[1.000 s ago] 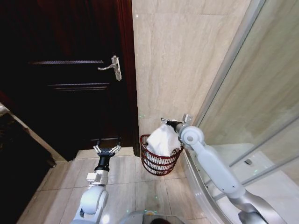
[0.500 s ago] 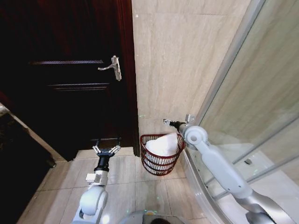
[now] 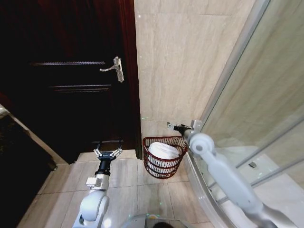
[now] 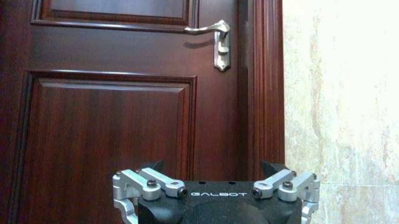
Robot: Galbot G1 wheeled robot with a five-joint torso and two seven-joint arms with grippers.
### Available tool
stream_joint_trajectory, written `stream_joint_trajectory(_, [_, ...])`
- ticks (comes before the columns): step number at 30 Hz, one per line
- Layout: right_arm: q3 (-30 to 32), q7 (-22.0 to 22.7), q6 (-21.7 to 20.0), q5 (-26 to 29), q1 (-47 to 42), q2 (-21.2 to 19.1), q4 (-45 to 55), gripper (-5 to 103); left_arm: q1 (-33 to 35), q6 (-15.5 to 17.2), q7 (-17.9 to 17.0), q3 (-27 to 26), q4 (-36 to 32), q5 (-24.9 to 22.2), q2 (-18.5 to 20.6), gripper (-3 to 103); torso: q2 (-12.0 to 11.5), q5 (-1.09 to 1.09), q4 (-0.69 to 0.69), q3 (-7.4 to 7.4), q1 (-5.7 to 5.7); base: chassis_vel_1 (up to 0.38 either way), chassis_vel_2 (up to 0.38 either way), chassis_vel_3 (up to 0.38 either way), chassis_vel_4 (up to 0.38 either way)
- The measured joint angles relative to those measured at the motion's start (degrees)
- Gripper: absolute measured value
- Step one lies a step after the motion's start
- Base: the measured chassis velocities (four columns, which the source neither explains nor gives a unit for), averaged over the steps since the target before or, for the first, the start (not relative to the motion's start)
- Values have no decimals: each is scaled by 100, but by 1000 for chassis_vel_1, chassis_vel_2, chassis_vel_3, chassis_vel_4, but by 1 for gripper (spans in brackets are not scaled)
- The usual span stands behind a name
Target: Discard the used towel into the hamper.
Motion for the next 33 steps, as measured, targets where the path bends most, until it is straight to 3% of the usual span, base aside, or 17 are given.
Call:
stream_joint_trajectory(1, [71, -252, 216, -557, -294, -25, 84, 100, 16, 2, 11, -16, -11, -13, 5, 100, 0, 1, 0, 0, 0, 0, 0, 0, 0])
stream_joint_trajectory(2, [71, -252, 216, -557, -294, -25, 84, 100, 16, 2, 11, -16, -11, -13, 5, 100, 0, 1, 0, 0, 0, 0, 0, 0, 0])
stream_joint_trajectory(5, [328, -756, 973, -1795, -1125, -5, 343, 100, 89, 139, 73, -95, -105, -57, -48, 100, 0, -1, 1, 0, 0, 0, 0, 0, 0])
stream_joint_trajectory(6, [328, -756, 973, -1795, -1125, -5, 343, 100, 89, 139, 73, -95, -105, -57, -48, 100, 0, -1, 1, 0, 0, 0, 0, 0, 0])
stream_joint_trajectory(9, [868, -1347, 1679, -2897, -2083, 222, 495, 100, 167, 228, 159, -199, -212, -123, -169, 100, 0, 0, 0, 0, 0, 0, 0, 0, 0])
stream_joint_trajectory(10, [868, -1347, 1679, -2897, -2083, 222, 495, 100, 167, 228, 159, -199, -212, -123, -169, 100, 0, 0, 0, 0, 0, 0, 0, 0, 0])
stream_joint_trajectory(13, [1462, -1813, 2358, -3745, -2961, 587, 655, 100, 246, 228, 160, -300, -278, -196, -288, 100, 1, 0, 0, 0, 0, 0, 0, 0, 0])
stream_joint_trajectory(19, [1975, -2058, 2739, -4407, -3804, 1287, 1003, 100, 401, 258, 247, -325, -414, -269, -269, 100, 1, -2, 1, 0, 0, 0, 0, 0, 0])
stream_joint_trajectory(22, [2326, -2410, 2991, -5097, -4176, 1999, 1068, 100, 464, 399, 483, -323, -535, -297, -269, 100, 1, 0, 0, 0, 0, 0, 0, 0, 0])
stream_joint_trajectory(23, [2326, -2410, 2991, -5097, -4176, 1999, 1068, 100, 464, 399, 483, -323, -535, -297, -269, 100, 1, 0, 0, 0, 0, 0, 0, 0, 0])
stream_joint_trajectory(26, [2570, -2538, 3024, -5349, -4390, 2504, 1155, 100, 484, 451, 613, -259, -589, -259, -347, 100, 1, -1, 2, 0, 0, 0, 0, 0, 0])
stream_joint_trajectory(33, [2540, -2614, 3057, -5330, -5007, 2744, 1453, 100, 518, 458, 750, -252, -670, -286, -363, 100, 1, -1, 0, 0, 0, 0, 0, 0, 0])
